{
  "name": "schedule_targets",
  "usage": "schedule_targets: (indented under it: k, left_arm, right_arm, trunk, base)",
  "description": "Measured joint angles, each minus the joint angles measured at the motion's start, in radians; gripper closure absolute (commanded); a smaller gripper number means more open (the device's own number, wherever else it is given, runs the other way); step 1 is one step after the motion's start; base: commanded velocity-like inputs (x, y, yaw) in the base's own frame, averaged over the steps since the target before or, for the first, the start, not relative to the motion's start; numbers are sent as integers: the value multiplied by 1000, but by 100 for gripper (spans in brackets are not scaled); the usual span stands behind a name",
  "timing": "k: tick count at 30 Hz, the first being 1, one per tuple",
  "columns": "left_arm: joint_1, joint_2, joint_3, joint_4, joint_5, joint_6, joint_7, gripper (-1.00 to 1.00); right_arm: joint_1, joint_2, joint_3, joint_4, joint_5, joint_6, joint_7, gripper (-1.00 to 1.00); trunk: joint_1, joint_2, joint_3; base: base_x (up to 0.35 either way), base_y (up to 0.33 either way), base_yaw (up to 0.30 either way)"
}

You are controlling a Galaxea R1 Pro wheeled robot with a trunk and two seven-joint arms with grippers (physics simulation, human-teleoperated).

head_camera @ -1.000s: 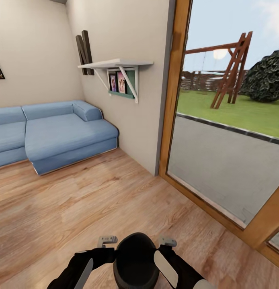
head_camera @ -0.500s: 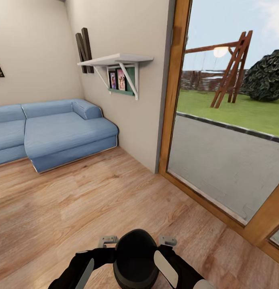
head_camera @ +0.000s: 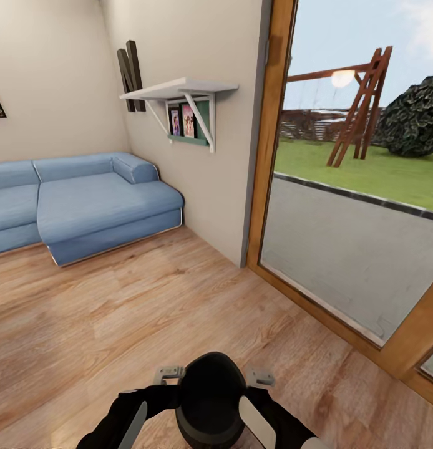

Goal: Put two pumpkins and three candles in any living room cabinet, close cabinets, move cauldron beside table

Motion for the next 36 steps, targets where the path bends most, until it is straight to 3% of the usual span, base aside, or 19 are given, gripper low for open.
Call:
schedule_targets:
  k: [4, 12, 23, 29, 36]
  left_arm:
    - [0, 0, 0, 0, 0, 0, 0, -100]
    - [0, -13, 0, 1, 1, -3, 0, -100]
    - [1, -21, 0, 2, 1, -5, 0, -100]
    - [1, -22, 0, 2, 0, -5, -1, -100]
    - [1, -22, 0, 3, 1, -5, -1, -100]
  right_arm:
    - [0, 0, 1, 24, 2, -4, 17, -100]
    - [0, 0, 1, 32, 1, -36, 30, -100]
    - [0, 0, 3, 32, 3, -54, 36, -100]
    - [0, 2, 53, 110, 0, -129, 39, -100]
    - [0, 2, 65, 141, 1, -157, 90, -100]
  trunk:
    - [15, -28, -13]
    - [15, -28, -13]
    - [50, -91, -41]
    - [50, -91, -41]
    - [50, -91, -41]
  base:
    - [0, 0, 0]
    - [0, 0, 0]
    - [0, 0, 0]
    - [0, 0, 0]
    - [0, 0, 0]
